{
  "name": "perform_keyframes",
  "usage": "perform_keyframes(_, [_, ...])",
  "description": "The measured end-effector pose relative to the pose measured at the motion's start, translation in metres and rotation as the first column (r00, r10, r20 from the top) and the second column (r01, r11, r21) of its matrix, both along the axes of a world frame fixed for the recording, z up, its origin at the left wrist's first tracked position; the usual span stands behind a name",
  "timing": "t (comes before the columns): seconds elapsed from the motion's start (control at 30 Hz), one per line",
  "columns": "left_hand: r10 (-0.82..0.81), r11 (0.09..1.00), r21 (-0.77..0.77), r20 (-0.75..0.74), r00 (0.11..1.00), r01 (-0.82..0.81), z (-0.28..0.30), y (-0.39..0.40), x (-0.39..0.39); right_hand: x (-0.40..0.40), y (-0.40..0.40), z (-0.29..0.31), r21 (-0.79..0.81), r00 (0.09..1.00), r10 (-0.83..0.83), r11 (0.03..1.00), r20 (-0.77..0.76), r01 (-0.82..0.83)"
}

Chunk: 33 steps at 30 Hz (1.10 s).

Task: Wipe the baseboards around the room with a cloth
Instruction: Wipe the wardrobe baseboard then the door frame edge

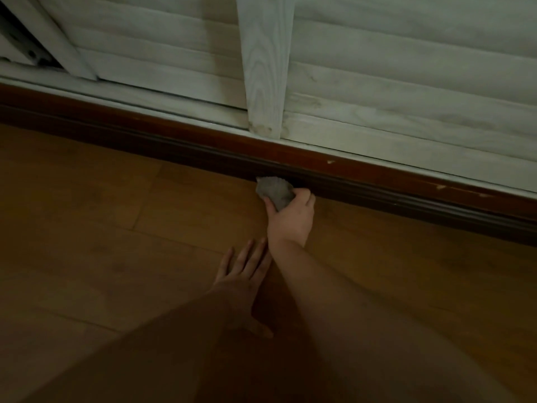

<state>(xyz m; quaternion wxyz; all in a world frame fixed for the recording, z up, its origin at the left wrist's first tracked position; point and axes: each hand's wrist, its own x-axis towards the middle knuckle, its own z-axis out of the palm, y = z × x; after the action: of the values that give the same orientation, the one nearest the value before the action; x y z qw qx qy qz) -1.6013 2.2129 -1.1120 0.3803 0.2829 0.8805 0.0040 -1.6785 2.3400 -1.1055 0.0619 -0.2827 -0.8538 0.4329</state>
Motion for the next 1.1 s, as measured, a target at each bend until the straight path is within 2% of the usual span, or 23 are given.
perform_keyframes(0.17, [0.036, 0.999, 0.028, -0.033, 0.999, -0.035, 0.0, -0.001, 0.001, 0.001, 0.035, 0.003, 0.121, 0.992, 0.123, 0.985, 0.027, -0.126])
perform_keyframes(0.27, [0.055, 0.998, 0.033, -0.051, 0.997, -0.054, 0.0, -0.002, 0.001, 0.014, 0.069, 0.003, 0.123, 0.993, 0.119, 0.985, 0.025, -0.121])
perform_keyframes(0.4, [0.064, 0.998, 0.014, -0.034, 0.997, -0.063, 0.003, 0.0, 0.001, 0.04, 0.123, 0.006, 0.098, 0.999, 0.045, 0.994, 0.001, -0.045])
perform_keyframes(0.53, [0.08, 0.997, 0.009, -0.039, 0.996, -0.08, 0.004, 0.002, 0.002, 0.064, 0.174, 0.009, 0.14, 0.999, -0.049, 0.989, 0.01, 0.047])
perform_keyframes(0.7, [0.073, 0.997, -0.01, -0.059, 0.996, -0.074, 0.004, 0.004, 0.002, 0.076, 0.208, 0.016, 0.207, 0.997, -0.071, 0.976, 0.043, 0.06])
perform_keyframes(0.8, [0.08, 0.997, 0.01, -0.052, 0.995, -0.08, 0.004, 0.004, 0.002, 0.085, 0.228, 0.02, 0.209, 0.987, -0.143, 0.97, 0.072, 0.126])
perform_keyframes(0.93, [0.069, 0.997, 0.027, -0.049, 0.996, -0.067, 0.004, 0.001, 0.003, 0.097, 0.257, 0.024, 0.221, 0.951, -0.29, 0.939, 0.109, 0.261])
perform_keyframes(1.03, [0.05, 0.999, 0.019, -0.051, 0.997, -0.049, 0.004, 0.001, 0.002, 0.104, 0.256, 0.03, 0.232, 0.871, -0.474, 0.868, 0.131, 0.438])
perform_keyframes(1.1, [0.037, 0.999, -0.004, -0.043, 0.998, -0.037, 0.006, 0.001, 0.002, 0.108, 0.231, 0.03, 0.237, 0.872, -0.467, 0.872, 0.142, 0.428])
